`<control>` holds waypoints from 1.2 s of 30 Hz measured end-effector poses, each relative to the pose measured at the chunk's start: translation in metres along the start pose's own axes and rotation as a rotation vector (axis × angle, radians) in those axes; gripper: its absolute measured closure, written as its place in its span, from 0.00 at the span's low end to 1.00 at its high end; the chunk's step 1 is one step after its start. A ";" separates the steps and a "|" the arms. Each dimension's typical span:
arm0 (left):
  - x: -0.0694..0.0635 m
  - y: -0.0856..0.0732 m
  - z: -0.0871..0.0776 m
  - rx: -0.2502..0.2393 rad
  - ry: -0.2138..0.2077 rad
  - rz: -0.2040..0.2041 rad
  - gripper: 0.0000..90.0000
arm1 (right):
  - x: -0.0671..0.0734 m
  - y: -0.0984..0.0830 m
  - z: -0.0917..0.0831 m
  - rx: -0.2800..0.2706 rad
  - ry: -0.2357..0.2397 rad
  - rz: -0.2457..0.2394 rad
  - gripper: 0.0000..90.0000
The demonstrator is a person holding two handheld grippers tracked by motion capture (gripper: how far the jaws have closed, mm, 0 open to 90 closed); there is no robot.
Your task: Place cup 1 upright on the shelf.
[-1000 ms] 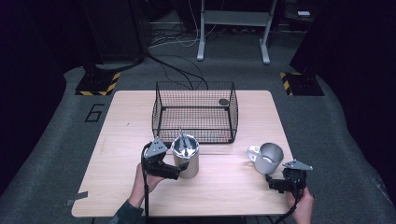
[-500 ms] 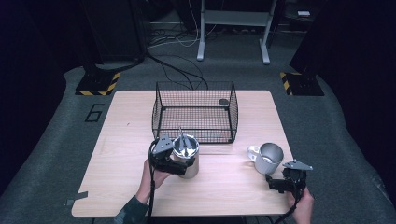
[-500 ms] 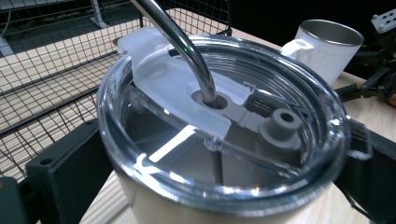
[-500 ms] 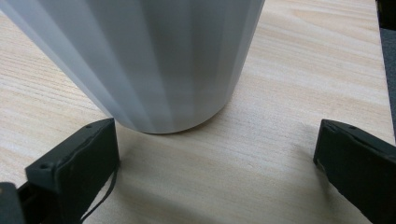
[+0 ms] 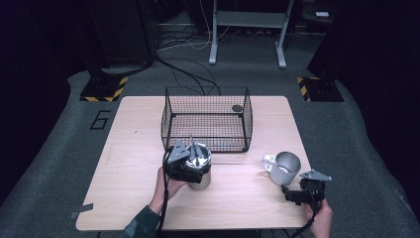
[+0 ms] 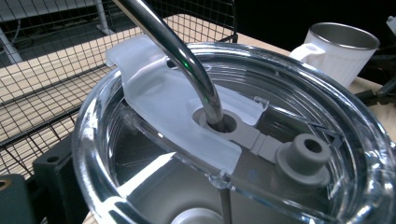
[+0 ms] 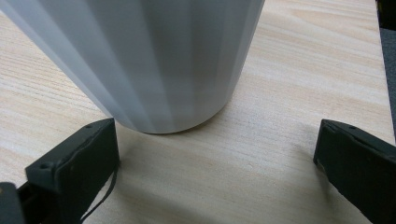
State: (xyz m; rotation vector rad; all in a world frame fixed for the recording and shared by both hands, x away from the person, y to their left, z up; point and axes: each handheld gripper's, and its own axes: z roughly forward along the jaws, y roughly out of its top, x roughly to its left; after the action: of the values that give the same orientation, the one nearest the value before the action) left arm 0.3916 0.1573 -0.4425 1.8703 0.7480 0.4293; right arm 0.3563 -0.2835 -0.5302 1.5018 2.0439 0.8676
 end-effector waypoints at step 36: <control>0.002 0.004 -0.012 -0.022 0.008 0.042 0.04 | 0.000 0.000 0.000 0.000 0.000 0.000 0.00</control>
State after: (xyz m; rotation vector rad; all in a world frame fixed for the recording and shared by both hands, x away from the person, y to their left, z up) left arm 0.3869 0.1658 -0.4341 1.8672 0.7072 0.4701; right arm 0.3563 -0.2835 -0.5301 1.5016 2.0438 0.8676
